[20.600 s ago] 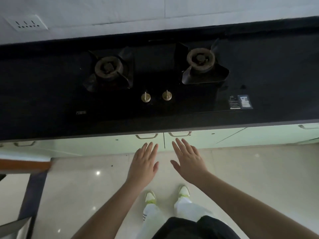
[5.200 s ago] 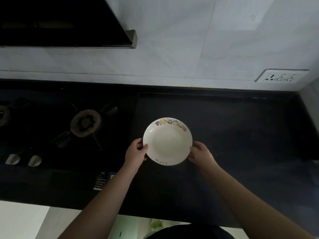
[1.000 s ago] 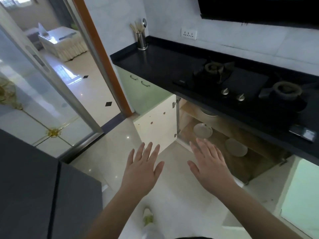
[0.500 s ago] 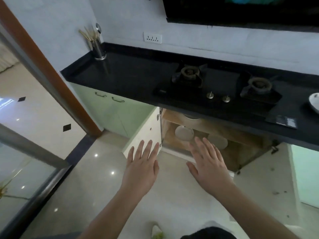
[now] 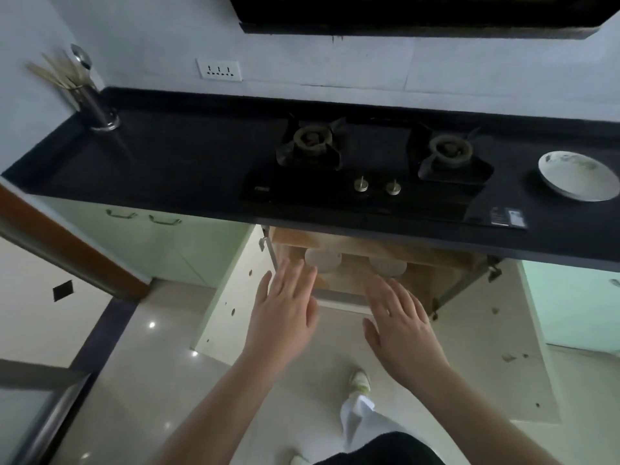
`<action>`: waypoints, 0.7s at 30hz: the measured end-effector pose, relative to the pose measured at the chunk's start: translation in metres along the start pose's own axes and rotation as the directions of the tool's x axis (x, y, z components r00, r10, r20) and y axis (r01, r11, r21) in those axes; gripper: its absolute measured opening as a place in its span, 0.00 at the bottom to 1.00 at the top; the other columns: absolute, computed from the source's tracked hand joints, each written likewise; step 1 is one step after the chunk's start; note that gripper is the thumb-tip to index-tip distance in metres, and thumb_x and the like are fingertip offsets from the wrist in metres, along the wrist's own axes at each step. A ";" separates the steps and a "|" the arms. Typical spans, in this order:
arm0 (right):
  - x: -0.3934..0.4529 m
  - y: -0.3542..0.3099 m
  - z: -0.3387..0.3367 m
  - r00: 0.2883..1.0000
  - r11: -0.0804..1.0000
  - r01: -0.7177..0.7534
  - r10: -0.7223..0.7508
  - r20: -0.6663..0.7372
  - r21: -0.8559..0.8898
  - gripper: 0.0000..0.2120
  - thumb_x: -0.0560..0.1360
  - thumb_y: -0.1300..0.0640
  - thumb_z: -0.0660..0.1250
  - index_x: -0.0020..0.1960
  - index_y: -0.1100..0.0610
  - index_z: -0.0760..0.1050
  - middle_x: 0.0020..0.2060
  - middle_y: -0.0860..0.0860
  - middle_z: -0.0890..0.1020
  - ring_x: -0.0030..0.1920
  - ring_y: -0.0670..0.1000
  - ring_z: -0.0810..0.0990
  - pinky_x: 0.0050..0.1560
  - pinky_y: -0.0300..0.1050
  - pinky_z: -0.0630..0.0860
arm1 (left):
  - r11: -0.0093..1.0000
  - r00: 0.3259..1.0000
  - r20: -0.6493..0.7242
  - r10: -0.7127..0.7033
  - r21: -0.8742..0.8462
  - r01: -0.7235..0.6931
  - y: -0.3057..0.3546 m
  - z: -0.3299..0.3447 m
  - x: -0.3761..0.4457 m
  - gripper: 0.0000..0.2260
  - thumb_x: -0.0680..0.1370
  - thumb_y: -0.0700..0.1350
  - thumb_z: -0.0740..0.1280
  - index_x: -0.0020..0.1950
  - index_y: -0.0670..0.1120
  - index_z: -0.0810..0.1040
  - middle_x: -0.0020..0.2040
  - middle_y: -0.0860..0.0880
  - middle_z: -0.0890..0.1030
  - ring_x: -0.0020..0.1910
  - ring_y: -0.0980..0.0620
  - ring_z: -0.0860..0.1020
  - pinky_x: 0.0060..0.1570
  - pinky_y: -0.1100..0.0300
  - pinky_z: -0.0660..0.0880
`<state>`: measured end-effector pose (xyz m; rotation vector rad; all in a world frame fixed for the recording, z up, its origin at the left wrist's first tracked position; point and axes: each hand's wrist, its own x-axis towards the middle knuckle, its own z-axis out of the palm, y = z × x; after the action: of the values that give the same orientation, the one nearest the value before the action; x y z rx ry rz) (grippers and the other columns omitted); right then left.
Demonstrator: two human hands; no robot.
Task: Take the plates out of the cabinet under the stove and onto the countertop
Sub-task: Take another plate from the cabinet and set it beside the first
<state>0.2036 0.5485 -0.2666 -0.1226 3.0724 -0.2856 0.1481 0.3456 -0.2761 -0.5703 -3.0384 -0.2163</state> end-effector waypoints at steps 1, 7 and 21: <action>0.010 0.004 0.003 1.000 1.000 0.004 -0.004 0.003 0.012 0.27 0.79 0.50 0.62 0.75 0.58 0.64 0.73 0.57 0.68 0.74 0.61 0.64 0.73 0.59 0.63 | 1.000 1.000 0.016 -0.008 0.013 0.008 -0.002 0.005 0.008 0.23 0.80 0.51 0.52 0.73 0.47 0.69 0.71 0.46 0.72 0.74 0.44 0.65 0.72 0.45 0.62; 0.072 0.026 0.029 0.987 0.995 0.103 -0.104 0.122 0.013 0.26 0.80 0.46 0.59 0.74 0.56 0.66 0.70 0.55 0.72 0.72 0.58 0.69 0.70 0.55 0.65 | 0.995 0.987 0.141 -0.072 0.074 0.062 -0.008 0.042 0.058 0.26 0.81 0.57 0.49 0.75 0.48 0.67 0.73 0.46 0.71 0.75 0.44 0.64 0.73 0.45 0.59; 0.186 0.045 0.177 0.997 0.999 0.025 -0.022 0.074 -0.040 0.27 0.79 0.47 0.61 0.75 0.57 0.65 0.73 0.57 0.69 0.73 0.59 0.67 0.71 0.57 0.63 | 0.997 0.976 0.213 -0.054 0.063 0.042 -0.065 0.202 0.138 0.27 0.81 0.57 0.46 0.75 0.47 0.65 0.75 0.45 0.68 0.76 0.42 0.62 0.74 0.45 0.56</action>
<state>0.0254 0.5442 -0.4575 -0.1670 3.0065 -0.2137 -0.0068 0.3645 -0.4750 -0.5498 -3.2564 -0.0714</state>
